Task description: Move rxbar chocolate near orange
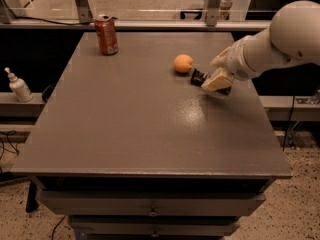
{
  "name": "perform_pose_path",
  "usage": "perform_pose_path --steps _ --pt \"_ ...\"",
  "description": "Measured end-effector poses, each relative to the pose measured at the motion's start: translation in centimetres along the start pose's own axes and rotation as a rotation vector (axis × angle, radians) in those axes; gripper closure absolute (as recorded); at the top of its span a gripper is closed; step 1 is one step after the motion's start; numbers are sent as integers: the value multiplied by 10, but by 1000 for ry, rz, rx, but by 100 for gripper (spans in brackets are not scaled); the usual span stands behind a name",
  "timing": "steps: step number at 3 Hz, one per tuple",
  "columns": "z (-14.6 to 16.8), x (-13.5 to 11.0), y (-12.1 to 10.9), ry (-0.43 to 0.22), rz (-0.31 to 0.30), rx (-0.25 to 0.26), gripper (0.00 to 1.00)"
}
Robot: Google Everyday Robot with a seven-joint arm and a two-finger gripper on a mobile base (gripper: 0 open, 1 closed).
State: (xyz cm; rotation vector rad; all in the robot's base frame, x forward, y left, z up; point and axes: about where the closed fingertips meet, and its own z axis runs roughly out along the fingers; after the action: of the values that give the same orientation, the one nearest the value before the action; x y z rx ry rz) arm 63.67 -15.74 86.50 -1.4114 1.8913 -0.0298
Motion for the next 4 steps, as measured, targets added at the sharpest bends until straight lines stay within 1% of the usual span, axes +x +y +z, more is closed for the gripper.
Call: perform_pose_path --steps 1,2,3,4 --pt "-2 1 4 2 -1 -6 0" --pt "-18 -3 1 -27 41 -20 0" --pt "-58 -7 -5 -99 119 -48 0" --pt "-121 -8 -8 -189 188 -90 0"
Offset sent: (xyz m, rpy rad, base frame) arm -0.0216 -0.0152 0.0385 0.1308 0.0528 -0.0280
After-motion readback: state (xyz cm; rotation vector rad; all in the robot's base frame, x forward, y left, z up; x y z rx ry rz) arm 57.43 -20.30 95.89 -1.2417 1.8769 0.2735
